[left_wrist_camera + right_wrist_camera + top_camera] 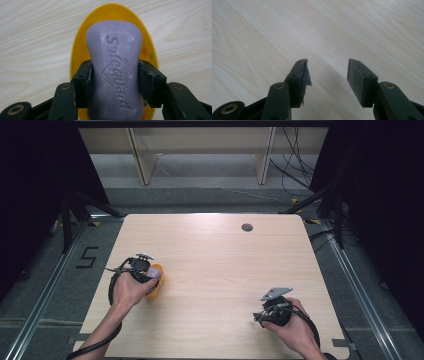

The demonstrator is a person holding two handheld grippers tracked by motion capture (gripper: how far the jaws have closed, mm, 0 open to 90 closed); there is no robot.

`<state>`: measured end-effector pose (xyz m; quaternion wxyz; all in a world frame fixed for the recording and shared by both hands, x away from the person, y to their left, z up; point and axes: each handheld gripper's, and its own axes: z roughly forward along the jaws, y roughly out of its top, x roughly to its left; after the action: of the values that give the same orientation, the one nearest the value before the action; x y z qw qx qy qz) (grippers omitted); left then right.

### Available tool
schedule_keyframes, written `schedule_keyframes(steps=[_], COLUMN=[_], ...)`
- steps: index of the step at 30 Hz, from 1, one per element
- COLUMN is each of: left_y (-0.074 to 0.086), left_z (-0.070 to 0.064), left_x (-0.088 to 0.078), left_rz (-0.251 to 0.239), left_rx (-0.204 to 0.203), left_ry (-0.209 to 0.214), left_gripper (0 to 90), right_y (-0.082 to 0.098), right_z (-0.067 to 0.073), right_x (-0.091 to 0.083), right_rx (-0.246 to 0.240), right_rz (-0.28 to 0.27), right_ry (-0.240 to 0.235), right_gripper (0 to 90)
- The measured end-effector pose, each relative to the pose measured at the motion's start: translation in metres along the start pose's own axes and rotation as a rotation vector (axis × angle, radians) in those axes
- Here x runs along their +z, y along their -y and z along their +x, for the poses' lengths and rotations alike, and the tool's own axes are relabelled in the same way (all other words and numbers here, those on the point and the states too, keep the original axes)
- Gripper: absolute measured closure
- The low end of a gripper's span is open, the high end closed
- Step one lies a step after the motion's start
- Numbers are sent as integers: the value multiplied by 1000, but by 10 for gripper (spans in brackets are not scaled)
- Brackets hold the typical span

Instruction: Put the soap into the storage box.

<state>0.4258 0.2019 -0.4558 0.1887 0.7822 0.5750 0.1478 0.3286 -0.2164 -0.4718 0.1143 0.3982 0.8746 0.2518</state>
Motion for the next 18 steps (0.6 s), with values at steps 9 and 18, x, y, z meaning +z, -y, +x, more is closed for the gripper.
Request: schedule_keyframes(steps=[9, 18], left_y=[2, -4], left_z=[2, 5], left_x=[2, -19], left_rz=[16, -66], left_rx=[4, 12], left_ry=[8, 10], left_gripper=[479, 516], right_y=[0, 0], right_z=[0, 1], right_x=[0, 1], right_rx=[0, 10], right_rz=[0, -7], right_ry=[2, 8], right_gripper=[509, 509])
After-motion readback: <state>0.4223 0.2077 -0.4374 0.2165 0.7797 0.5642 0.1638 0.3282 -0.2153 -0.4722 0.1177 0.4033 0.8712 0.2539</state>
